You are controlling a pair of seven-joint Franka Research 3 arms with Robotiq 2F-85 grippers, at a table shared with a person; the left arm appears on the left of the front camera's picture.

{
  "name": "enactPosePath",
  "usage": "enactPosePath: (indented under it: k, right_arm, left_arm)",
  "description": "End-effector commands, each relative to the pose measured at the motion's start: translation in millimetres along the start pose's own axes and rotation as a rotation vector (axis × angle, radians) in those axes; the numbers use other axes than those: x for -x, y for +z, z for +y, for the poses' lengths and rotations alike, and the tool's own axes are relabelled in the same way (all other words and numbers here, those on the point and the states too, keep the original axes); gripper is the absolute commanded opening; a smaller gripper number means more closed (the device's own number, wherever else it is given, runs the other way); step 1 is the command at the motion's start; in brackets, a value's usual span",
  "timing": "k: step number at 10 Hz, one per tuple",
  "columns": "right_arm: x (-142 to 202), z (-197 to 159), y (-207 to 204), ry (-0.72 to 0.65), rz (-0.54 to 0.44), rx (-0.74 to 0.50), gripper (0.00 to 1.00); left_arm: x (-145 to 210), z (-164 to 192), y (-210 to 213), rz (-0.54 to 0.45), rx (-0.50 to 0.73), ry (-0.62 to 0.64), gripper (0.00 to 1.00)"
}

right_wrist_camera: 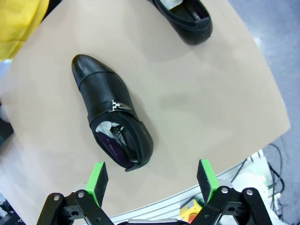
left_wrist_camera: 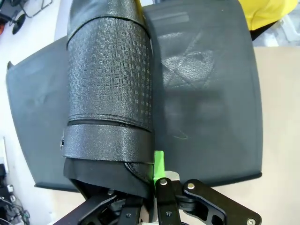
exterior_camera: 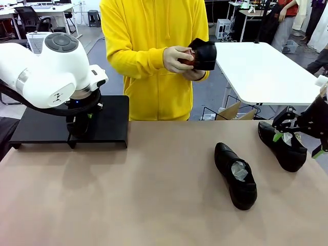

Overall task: Organize the shoes by placing them on the stand.
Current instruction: Place the Shoe from the middle of the table onto the Shoes Stand.

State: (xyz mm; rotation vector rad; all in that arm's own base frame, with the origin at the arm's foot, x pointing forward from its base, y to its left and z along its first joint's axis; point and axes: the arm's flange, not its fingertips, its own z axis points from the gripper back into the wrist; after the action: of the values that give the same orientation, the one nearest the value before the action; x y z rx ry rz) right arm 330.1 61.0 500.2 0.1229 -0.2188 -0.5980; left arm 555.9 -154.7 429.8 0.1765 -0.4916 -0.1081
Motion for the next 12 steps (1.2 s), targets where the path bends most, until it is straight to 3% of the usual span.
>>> enactPosePath:
  k: [1, 4, 9, 10, 12]
  right_arm:
    - [-1, 2, 0, 0.004, 0.000, -0.013, 1.00]
    - [-1, 2, 0, 0.004, 0.000, -0.013, 1.00]
    - [-1, 2, 0, 0.004, 0.000, -0.013, 1.00]
    - [-1, 2, 0, 0.004, 0.000, -0.013, 1.00]
    - [-1, 2, 0, 0.004, 0.000, -0.013, 1.00]
  left_arm:
    - [-7, -3, -1, -0.040, -0.041, 0.021, 0.00]
    - [-9, -4, -7, -0.027, -0.049, 0.016, 0.00]
    - [-10, -3, -10, -0.026, -0.049, 0.046, 0.94]
    - [-5, -3, -4, -0.029, -0.037, 0.066, 1.00]
    - [13, -1, 26, 0.016, 0.032, 0.132, 1.00]
